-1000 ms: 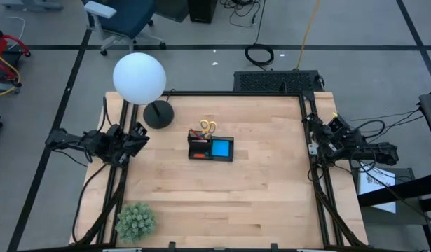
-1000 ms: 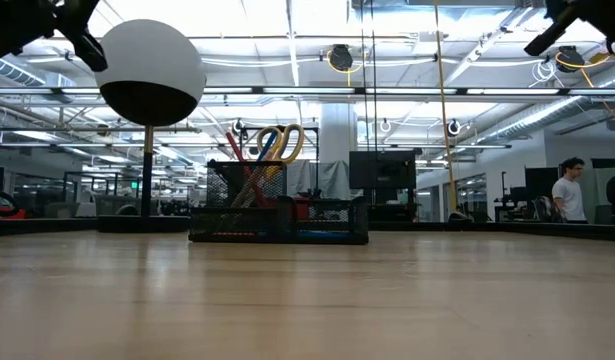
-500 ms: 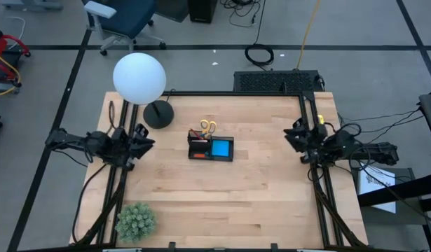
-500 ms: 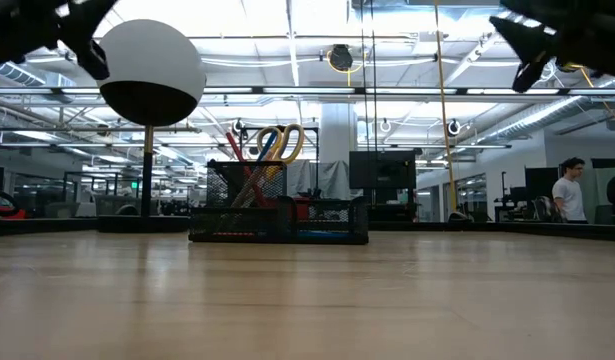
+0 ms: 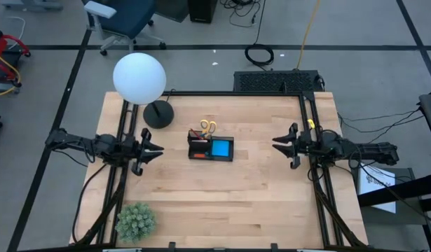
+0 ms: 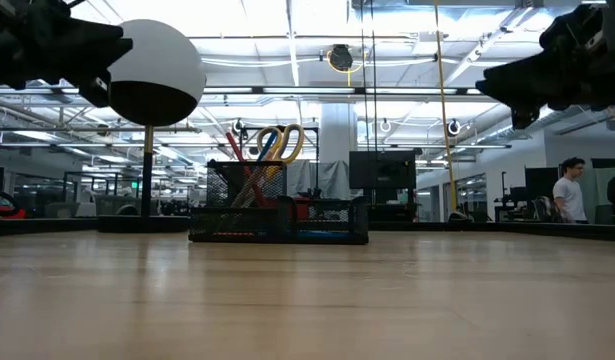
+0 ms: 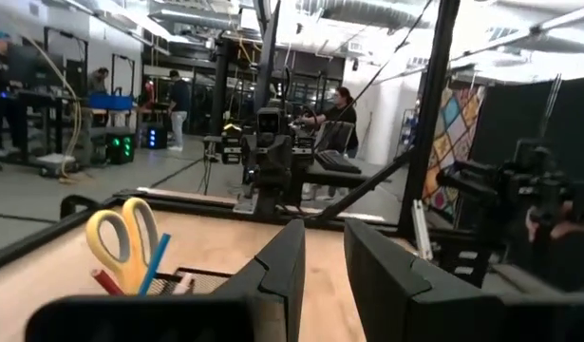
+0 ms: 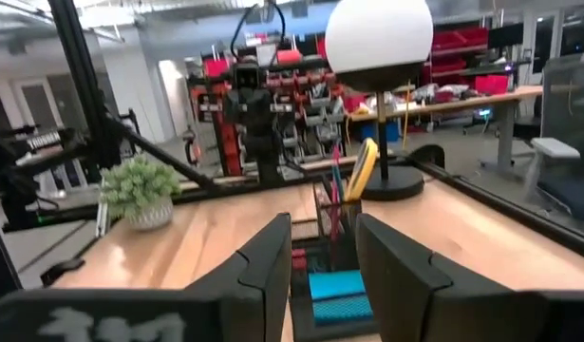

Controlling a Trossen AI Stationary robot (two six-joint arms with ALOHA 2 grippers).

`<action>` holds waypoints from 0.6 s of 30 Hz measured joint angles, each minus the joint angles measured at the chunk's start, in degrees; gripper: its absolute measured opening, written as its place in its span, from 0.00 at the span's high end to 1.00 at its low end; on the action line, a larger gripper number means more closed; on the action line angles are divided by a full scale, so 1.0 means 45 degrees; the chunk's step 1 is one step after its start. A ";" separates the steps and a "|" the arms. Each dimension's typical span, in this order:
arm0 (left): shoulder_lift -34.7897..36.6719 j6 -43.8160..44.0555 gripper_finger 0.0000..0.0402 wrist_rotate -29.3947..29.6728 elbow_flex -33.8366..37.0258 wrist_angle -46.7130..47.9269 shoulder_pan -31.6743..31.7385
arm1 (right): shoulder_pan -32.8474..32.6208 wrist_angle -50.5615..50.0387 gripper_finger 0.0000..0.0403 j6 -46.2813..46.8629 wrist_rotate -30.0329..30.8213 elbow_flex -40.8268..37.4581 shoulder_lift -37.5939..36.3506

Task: Pick and place office supplies into organizer
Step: Return to Home Position

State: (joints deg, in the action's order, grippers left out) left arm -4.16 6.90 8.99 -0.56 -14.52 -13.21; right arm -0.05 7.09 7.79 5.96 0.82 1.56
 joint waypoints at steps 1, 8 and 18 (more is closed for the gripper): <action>0.0000 -0.0229 0.80 0.0000 -0.0003 0.0033 0.0000 | 0.0000 -0.0134 0.72 0.0000 0.0001 0.0000 0.0000; 0.0000 -0.1271 0.80 -0.0001 -0.0001 0.0920 0.0000 | 0.0000 -0.0495 0.72 -0.0852 0.0005 0.0000 -0.0005; 0.0000 -0.1697 0.80 -0.0220 -0.0005 0.2381 0.0000 | 0.0000 -0.0975 0.72 -0.0875 -0.0010 0.0000 -0.0005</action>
State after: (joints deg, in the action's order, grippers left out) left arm -4.16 -0.74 8.00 -0.58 -3.80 -13.21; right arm -0.05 2.70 3.86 5.91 0.82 1.54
